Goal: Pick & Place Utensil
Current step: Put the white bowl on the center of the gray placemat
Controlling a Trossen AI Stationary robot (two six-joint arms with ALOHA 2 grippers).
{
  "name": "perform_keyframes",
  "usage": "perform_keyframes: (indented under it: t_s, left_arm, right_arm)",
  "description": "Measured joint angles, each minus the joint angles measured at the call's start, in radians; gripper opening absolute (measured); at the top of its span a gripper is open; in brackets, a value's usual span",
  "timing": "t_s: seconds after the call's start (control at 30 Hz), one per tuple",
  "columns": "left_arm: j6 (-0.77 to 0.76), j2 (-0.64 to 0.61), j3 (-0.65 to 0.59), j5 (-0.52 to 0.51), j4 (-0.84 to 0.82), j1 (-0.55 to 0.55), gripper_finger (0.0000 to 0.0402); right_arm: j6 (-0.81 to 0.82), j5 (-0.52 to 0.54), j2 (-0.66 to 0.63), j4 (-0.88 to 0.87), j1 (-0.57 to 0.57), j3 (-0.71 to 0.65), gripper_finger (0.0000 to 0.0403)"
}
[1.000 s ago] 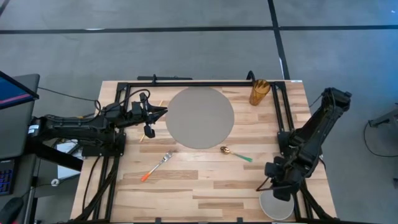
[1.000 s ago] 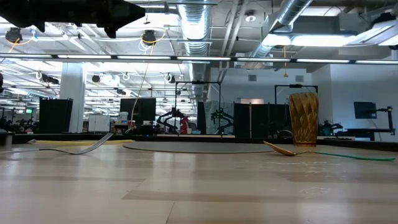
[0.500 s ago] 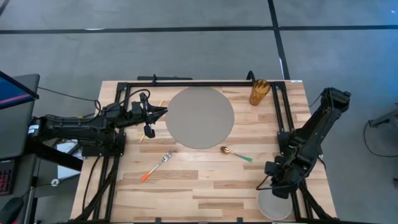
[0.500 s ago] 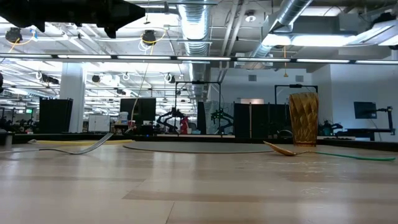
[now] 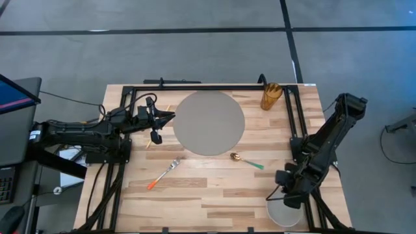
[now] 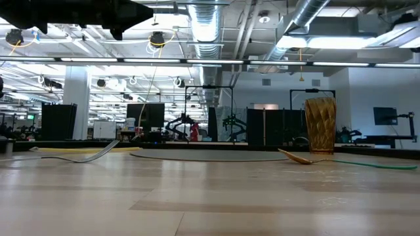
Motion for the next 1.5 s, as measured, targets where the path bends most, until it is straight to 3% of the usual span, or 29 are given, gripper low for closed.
perform_keyframes:
  t_s: [0.23,0.3,0.43,0.63,0.77,1.0,1.13,1.3,1.5]
  left_arm:
    - [0.0,0.002,0.0,0.0,0.003,0.0,0.0046]
    - [0.0,0.002,0.0,0.0,0.003,0.0,0.0046]
    - [0.0,0.002,0.0,0.0,0.009,0.0,0.0046]
    - [0.0,0.002,0.0,0.0,0.026,0.0,0.0046]
    - [-0.002,0.002,0.0,0.0,0.036,0.0,0.0046]
    - [0.0,0.002,0.0,0.0,0.054,0.0,0.0046]
    - [0.001,0.002,0.0,-0.001,0.056,0.001,0.0046]
    - [0.004,0.002,0.0,-0.032,0.058,0.003,0.0046]
    - [0.003,0.002,0.0,-0.046,0.055,0.003,0.0046]
  right_arm:
    - [-0.029,0.048,-0.022,-0.01,-0.07,0.012,0.0008]
    - [-0.121,0.066,-0.029,-0.028,-0.102,0.04,0.0004]
    - [-0.397,0.258,-0.037,-0.061,-0.193,0.114,0.0007]
    - [-0.779,0.446,-0.039,-0.06,-0.389,0.281,0.0005]
    - [-0.946,0.58,-0.039,-0.059,-0.545,0.363,0.0004]
    - [-1.091,0.591,-0.03,0.017,-0.863,0.397,0.0005]
    - [-1.102,0.487,0.006,0.18,-1.048,0.399,0.0004]
    - [-1.105,0.188,0.146,0.35,-1.208,0.4,0.0003]
    - [-1.112,-0.128,0.395,0.368,-1.306,0.473,0.0003]
